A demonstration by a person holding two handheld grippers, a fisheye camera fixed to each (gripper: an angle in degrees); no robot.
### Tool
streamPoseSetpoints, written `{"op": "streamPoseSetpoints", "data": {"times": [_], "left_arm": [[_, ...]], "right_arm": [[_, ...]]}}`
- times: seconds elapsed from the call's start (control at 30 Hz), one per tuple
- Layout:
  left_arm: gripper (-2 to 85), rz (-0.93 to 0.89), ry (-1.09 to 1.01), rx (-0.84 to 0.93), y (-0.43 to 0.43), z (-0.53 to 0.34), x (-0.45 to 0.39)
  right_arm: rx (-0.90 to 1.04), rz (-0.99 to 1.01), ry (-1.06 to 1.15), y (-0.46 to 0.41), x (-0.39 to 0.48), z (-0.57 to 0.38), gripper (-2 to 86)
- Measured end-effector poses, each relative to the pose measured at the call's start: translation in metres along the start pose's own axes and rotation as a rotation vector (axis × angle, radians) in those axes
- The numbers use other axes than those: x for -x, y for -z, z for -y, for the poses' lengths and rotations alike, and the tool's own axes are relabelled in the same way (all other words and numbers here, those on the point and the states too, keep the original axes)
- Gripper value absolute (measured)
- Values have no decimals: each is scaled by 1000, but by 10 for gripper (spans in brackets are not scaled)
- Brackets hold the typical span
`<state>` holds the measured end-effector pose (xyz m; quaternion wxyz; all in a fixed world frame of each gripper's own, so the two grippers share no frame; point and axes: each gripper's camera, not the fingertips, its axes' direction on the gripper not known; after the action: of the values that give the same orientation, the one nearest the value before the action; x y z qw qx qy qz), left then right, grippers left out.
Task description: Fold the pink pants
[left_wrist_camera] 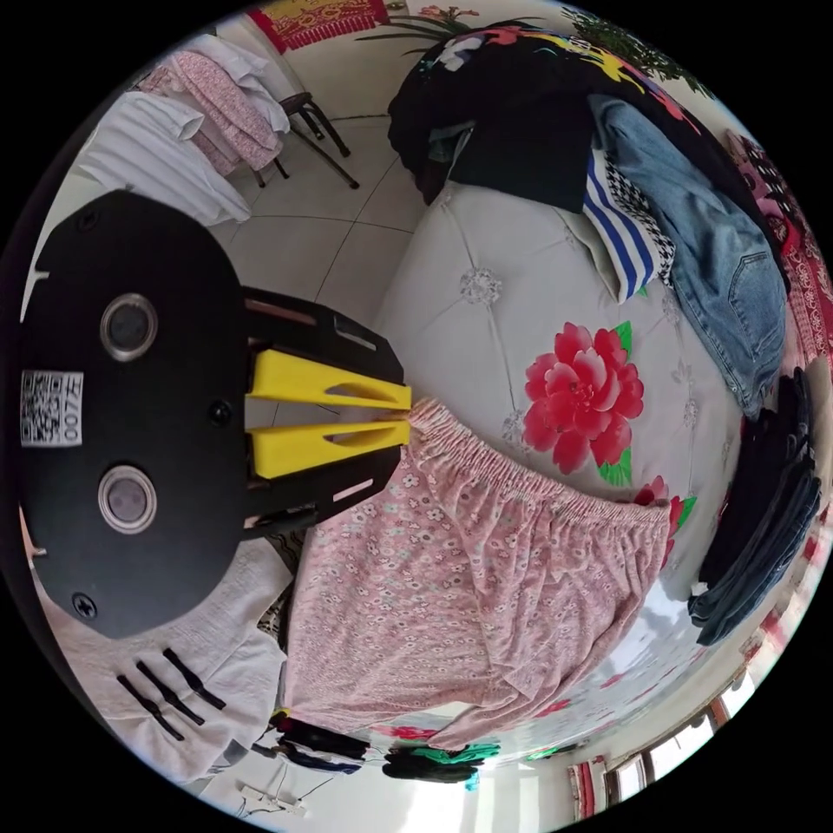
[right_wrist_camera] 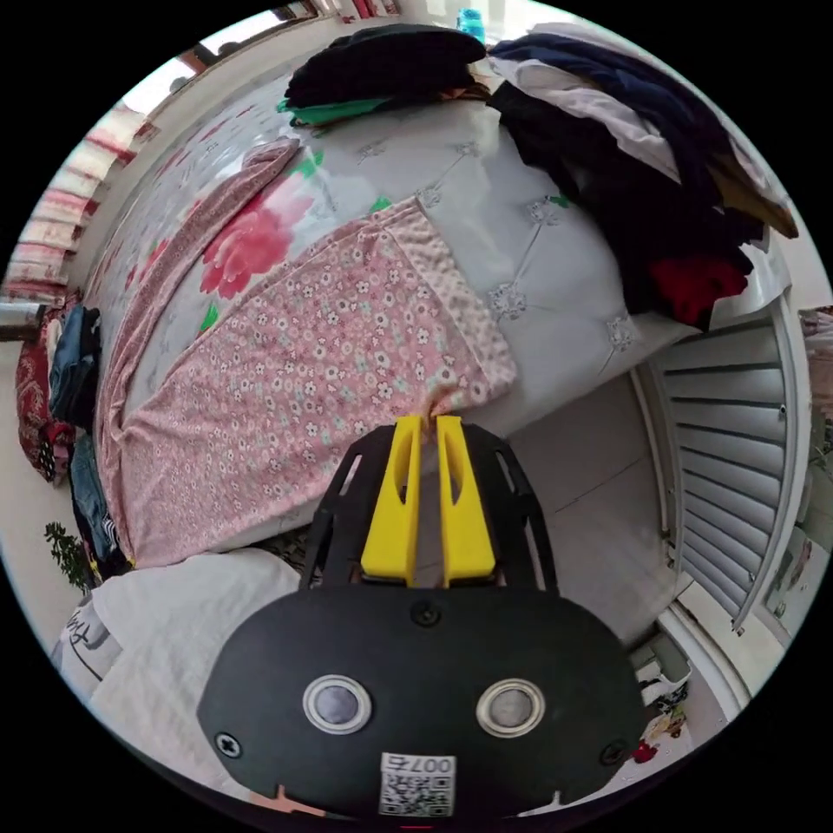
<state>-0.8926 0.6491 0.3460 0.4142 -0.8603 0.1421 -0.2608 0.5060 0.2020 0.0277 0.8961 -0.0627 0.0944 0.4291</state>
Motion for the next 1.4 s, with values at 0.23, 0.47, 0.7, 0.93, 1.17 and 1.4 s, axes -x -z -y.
{"op": "streamPoseSetpoints", "data": {"times": [0.23,0.47,0.7,0.93,1.17,1.4], "left_arm": [[80,10,-73,-61,34,11,-7],[21,111,-315,50,63,41,-61],[51,140,-86,149,33,51,-24],[81,314,-350,-27,30,151,-159],[89,368,-626,-3,-20,252,-271],[-2,402,-726,84,-48,286,-304]], "right_arm": [[-203,-22,-41,51,-5,-8,43],[-257,71,189,83,74,46,58],[-254,70,359,98,155,127,60],[-174,-21,459,80,242,249,57],[-36,-99,484,37,291,329,39],[-171,-248,493,57,269,321,7]]}}
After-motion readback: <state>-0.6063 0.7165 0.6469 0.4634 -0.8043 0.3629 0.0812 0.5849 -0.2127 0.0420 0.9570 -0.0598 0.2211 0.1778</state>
